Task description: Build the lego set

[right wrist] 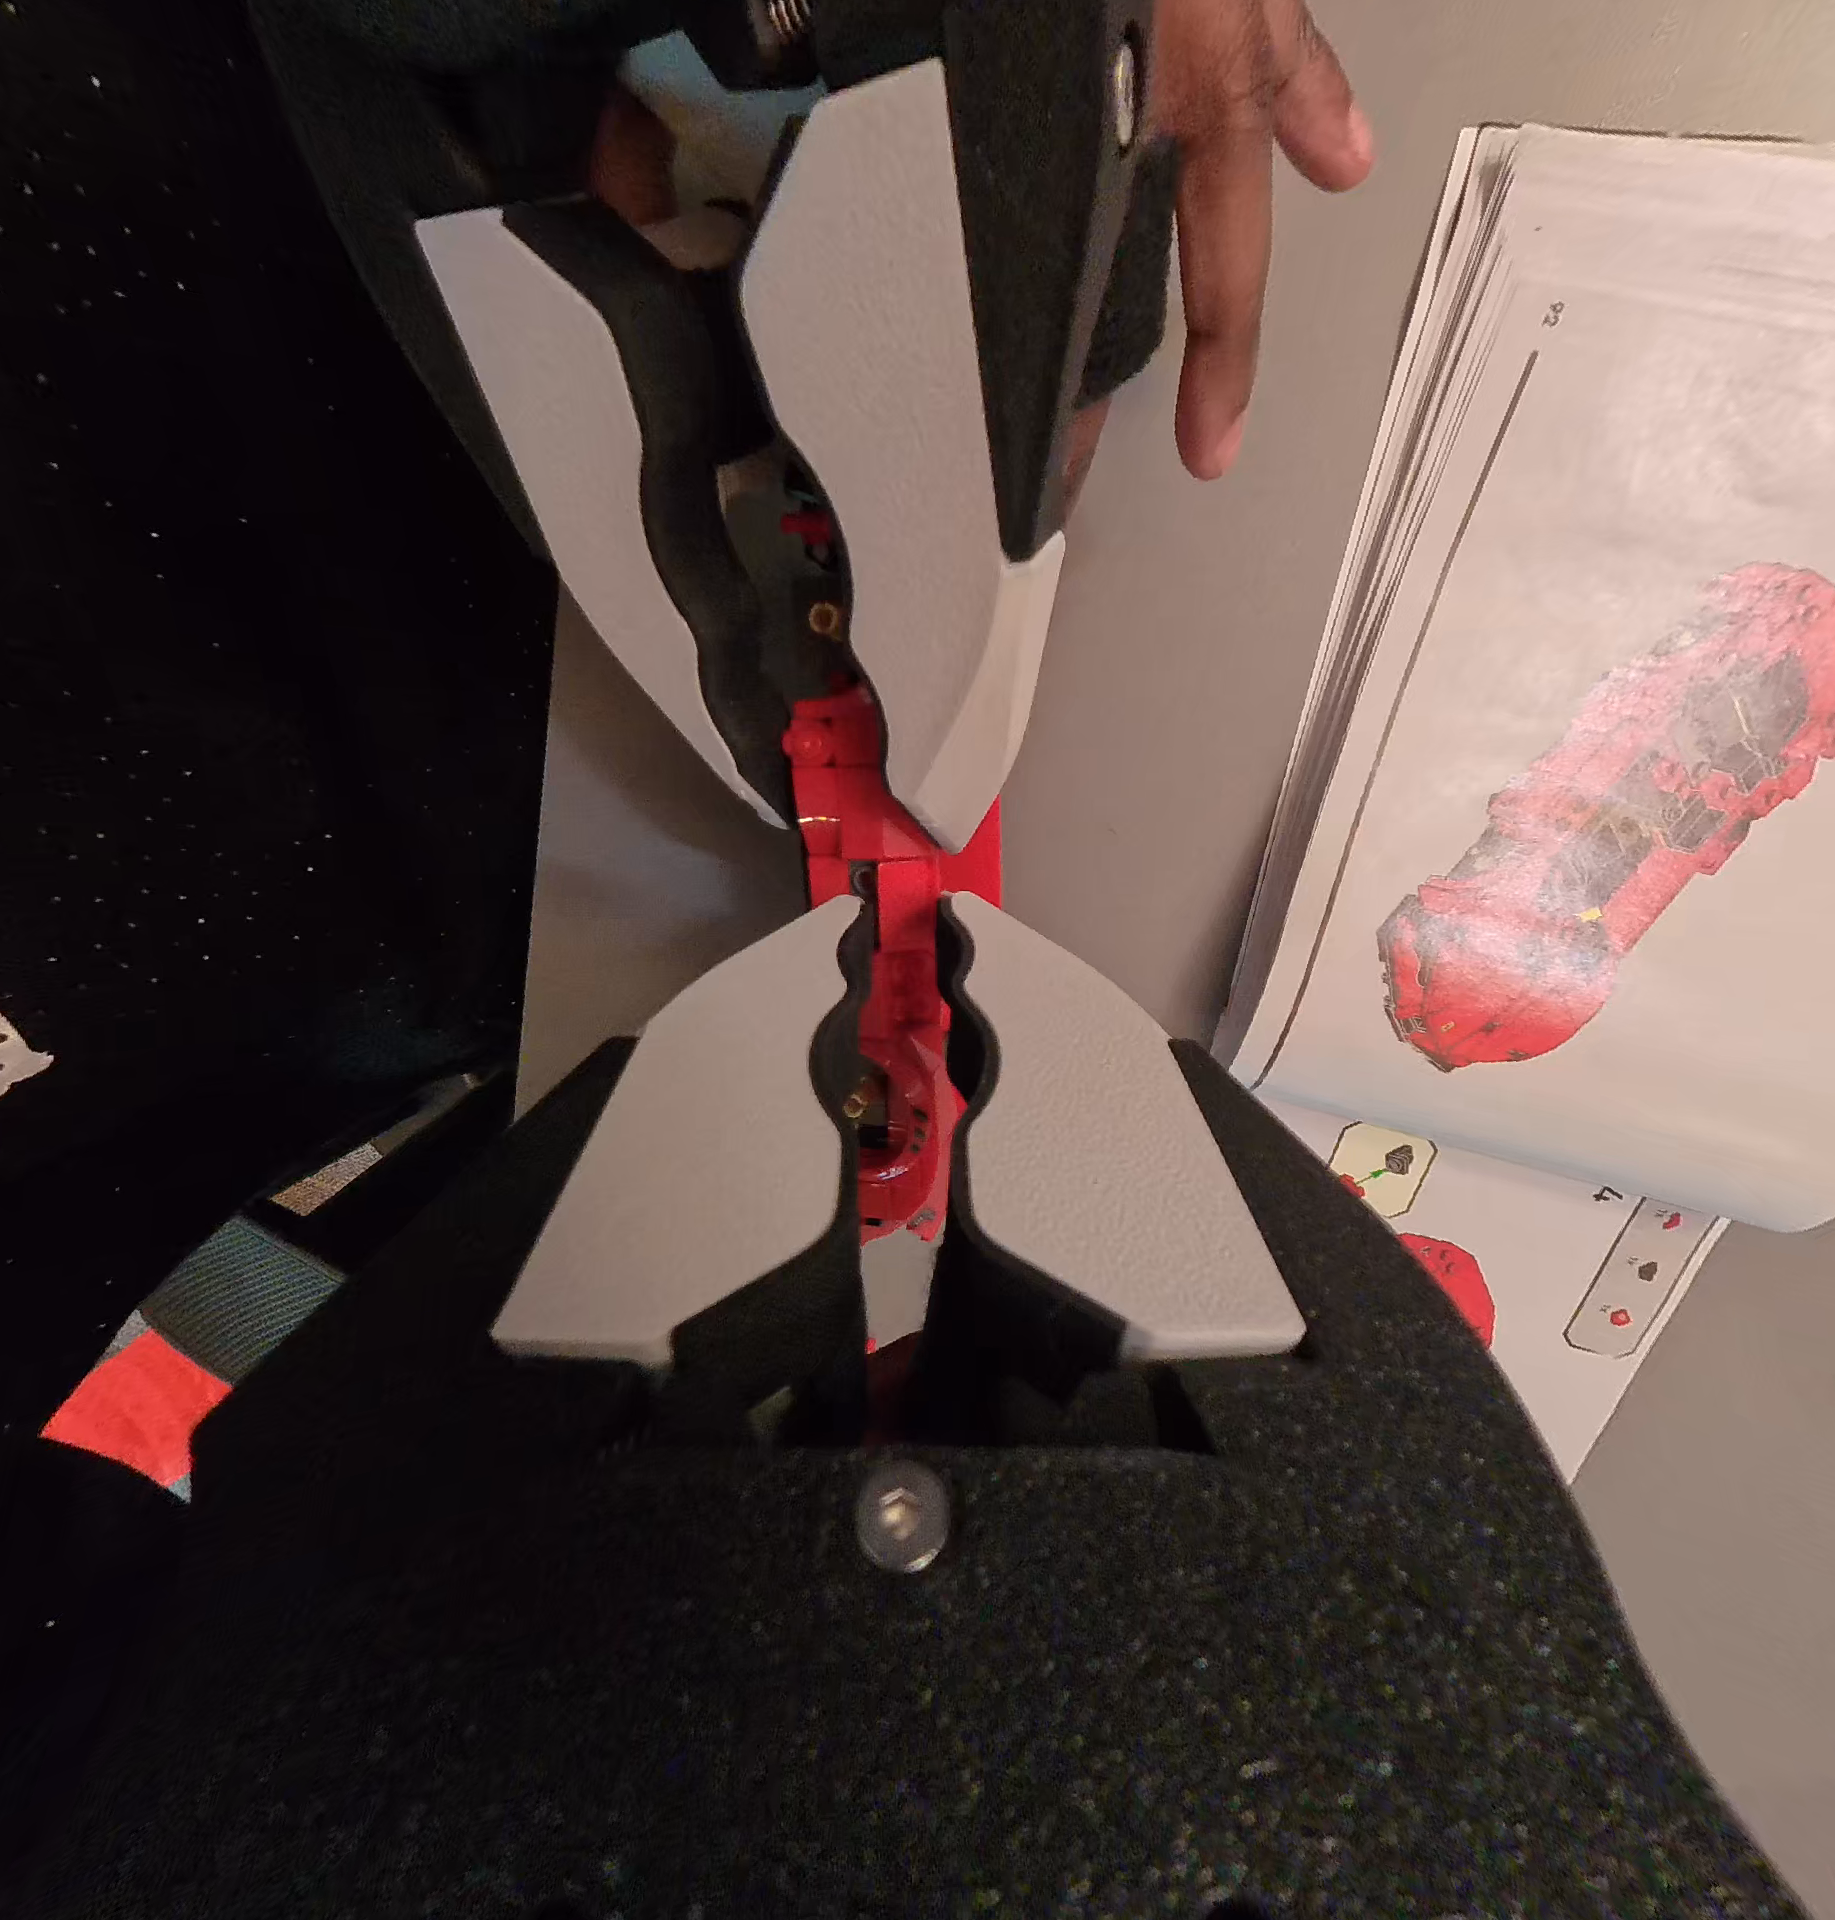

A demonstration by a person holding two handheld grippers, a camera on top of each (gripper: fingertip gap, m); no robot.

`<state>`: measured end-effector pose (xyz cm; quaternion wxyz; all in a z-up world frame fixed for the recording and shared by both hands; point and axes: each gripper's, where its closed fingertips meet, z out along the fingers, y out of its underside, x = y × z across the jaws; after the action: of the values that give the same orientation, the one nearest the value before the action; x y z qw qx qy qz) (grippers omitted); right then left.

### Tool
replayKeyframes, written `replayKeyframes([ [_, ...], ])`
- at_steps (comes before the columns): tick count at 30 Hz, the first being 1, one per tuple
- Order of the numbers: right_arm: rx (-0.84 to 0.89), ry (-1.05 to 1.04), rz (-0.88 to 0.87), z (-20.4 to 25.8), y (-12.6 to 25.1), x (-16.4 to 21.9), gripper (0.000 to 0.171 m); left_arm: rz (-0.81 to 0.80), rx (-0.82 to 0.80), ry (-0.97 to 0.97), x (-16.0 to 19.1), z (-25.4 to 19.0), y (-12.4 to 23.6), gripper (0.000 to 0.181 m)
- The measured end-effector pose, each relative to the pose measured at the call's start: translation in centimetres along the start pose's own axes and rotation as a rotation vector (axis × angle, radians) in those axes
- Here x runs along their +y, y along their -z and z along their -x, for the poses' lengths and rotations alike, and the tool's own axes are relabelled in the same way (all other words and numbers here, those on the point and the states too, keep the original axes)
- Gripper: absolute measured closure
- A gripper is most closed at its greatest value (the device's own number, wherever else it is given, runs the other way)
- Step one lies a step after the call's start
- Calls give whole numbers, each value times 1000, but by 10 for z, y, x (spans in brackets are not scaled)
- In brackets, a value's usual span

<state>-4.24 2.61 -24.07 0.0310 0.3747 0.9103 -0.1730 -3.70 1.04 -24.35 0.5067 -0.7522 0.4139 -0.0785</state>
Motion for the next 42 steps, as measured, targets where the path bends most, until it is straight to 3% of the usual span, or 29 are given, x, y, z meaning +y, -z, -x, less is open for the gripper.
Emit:
replayKeyframes([
  [6,-2,-5,-33,-2,9,-1,161,-1,0,0,0,-1,0,151],
  [11,-41,-20,-144,-1,18,-4,171,-2,1,-2,0,0,0,151],
  [42,-52,27,-125,3,5,-4,167,-4,2,4,0,2,0,151],
])
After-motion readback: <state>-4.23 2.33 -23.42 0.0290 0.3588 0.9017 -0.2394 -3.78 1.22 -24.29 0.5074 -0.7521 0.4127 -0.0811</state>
